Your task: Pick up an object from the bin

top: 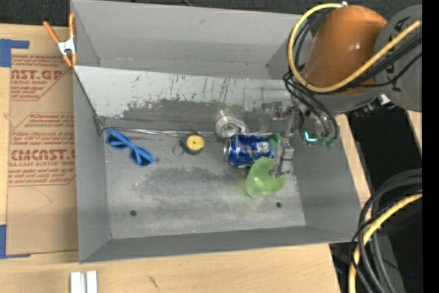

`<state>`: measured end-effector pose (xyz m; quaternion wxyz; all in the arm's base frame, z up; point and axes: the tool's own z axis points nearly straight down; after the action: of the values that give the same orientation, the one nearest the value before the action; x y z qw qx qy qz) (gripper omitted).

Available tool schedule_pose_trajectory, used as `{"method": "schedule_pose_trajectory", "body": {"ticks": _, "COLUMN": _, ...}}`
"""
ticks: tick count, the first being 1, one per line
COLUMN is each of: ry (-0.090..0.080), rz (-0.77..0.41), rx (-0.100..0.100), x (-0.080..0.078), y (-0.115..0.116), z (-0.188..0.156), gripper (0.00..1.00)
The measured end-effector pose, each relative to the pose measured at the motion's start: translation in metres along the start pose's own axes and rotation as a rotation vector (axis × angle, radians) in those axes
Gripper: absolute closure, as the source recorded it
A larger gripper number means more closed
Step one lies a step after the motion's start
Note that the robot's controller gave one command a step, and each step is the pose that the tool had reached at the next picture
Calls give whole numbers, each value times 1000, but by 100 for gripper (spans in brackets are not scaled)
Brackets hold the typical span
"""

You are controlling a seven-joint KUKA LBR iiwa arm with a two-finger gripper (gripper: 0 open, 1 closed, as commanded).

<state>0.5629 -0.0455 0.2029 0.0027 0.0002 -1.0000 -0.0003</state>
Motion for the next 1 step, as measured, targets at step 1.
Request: {"method": "schedule_pose_trajectory", "body": {"ticks": 1, "ry": -7, "rz": 314, "rx": -1, "x": -15, "y": -12, "z": 126, "gripper": 0}}
